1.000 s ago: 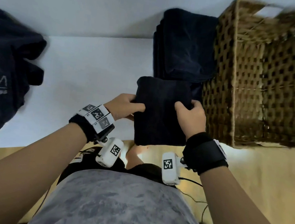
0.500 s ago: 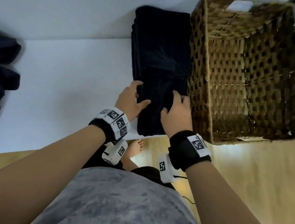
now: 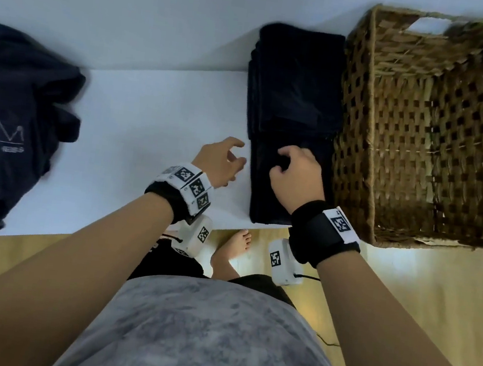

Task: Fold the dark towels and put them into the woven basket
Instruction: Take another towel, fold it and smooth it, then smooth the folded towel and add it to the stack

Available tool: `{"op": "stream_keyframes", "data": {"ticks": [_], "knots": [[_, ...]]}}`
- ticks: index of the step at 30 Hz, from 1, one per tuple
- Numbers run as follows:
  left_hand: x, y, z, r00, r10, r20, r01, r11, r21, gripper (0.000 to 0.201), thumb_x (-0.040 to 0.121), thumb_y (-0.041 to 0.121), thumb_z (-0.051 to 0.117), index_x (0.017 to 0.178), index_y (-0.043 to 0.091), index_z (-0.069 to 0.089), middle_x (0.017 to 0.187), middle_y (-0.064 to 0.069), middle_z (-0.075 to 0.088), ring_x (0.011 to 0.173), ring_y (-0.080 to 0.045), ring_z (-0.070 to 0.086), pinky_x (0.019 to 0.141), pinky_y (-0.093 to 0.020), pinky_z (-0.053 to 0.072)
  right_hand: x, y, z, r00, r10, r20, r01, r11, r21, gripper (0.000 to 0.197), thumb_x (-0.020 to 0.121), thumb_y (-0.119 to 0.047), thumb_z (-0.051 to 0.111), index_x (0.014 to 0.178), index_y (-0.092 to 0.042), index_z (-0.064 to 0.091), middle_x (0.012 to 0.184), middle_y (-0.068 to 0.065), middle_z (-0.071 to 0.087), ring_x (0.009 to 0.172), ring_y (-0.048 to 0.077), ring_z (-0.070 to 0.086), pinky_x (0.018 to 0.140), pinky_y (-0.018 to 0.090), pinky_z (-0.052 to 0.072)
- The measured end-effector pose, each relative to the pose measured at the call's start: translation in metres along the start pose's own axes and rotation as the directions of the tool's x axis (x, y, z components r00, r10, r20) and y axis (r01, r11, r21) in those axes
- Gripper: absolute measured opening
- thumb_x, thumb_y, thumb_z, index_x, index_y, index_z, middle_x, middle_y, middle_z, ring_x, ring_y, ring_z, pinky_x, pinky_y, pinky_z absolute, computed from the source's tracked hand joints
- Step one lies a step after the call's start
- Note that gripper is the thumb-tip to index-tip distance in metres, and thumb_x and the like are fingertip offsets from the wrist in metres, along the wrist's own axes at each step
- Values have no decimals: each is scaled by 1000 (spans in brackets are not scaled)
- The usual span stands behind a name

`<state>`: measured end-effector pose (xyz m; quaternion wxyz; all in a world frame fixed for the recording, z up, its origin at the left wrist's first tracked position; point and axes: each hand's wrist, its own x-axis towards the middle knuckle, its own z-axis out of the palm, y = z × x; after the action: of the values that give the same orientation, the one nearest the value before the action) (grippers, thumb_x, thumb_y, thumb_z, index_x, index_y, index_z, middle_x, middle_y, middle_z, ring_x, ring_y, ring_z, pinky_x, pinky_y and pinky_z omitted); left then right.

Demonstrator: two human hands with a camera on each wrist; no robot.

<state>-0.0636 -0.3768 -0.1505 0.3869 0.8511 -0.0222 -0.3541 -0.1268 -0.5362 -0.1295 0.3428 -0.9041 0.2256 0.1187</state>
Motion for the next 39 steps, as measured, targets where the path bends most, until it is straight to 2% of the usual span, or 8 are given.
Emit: {"op": "stream_keyframes", "data": {"ticks": [6, 13, 18, 26, 28, 31, 34, 39], "knots": [[-40, -74, -123, 943, -156, -294, 134, 987, -94, 21, 93, 22, 57, 114, 24, 58, 97, 2, 66, 72, -12, 71, 71, -37, 61, 4, -105, 61, 948, -215, 234, 180, 970, 164, 21, 90, -17, 57, 109, -18, 67, 104, -8, 66, 86, 8, 56, 84, 19, 44], [-84, -167, -246, 725, -239, -646, 333, 943, 25, 40, 90, 27, 64, 127, 16, 51, 91, 5, 61, 97, -21, 60, 74, -27, 45, 6, -215, 140, 859, -330, 391, 266, 941, 210, 17, 88, -16, 57, 101, -17, 70, 99, -4, 68, 86, 12, 59, 79, 15, 39], [-81, -205, -271, 764, -228, -603, 374, 919, 127, 37, 79, 35, 77, 102, 10, 63, 109, -9, 56, 99, -25, 57, 84, -27, 42, 5, -256, 175, 837, -329, 437, 270, 943, 194, 15, 88, -17, 56, 92, -27, 66, 103, -3, 68, 84, 8, 59, 61, -3, 35], [-91, -168, -288, 791, -84, -606, 76, 996, -38, 25, 89, 29, 62, 78, 14, 46, 70, 6, 55, 64, -10, 49, 58, -16, 36, -6, -284, 159, 869, -341, 359, 294, 939, 181, 18, 91, -17, 57, 104, -20, 69, 101, -5, 69, 89, 11, 63, 75, 12, 45], [-102, -139, -302, 806, -17, -591, -62, 992, -113, 25, 91, 32, 61, 79, 17, 46, 70, 10, 52, 69, -10, 54, 68, -14, 43, -11, -294, 143, 888, -348, 299, 289, 931, 225, 22, 90, -18, 59, 110, -21, 67, 97, -5, 69, 84, 11, 64, 74, 15, 49], [-121, -90, -322, 820, 101, -563, -267, 938, -220, 20, 92, 31, 61, 78, 27, 47, 82, 5, 60, 89, -24, 64, 82, -45, 56, -20, -309, 114, 896, -371, 243, 288, 904, 317, 39, 85, -18, 66, 122, -24, 57, 100, -11, 67, 81, -1, 64, 65, 5, 45], [-146, -46, -334, 793, 197, -576, -391, 890, -234, 17, 92, 30, 62, 79, 28, 51, 86, 3, 65, 89, -23, 66, 78, -46, 58, -33, -322, 79, 880, -426, 208, 315, 854, 414, 59, 81, -12, 70, 132, -27, 45, 109, -16, 61, 88, -9, 63, 70, 9, 49], [-198, 32, -344, 698, 323, -639, -568, 793, -220, 18, 92, 25, 65, 91, 9, 59, 83, -8, 69, 77, -17, 67, 68, -39, 59, -68, -351, -5, 854, -507, 116, 373, 752, 543, 77, 84, -11, 70, 146, -28, 27, 101, 8, 73, 91, 16, 70, 74, 21, 53]]}}
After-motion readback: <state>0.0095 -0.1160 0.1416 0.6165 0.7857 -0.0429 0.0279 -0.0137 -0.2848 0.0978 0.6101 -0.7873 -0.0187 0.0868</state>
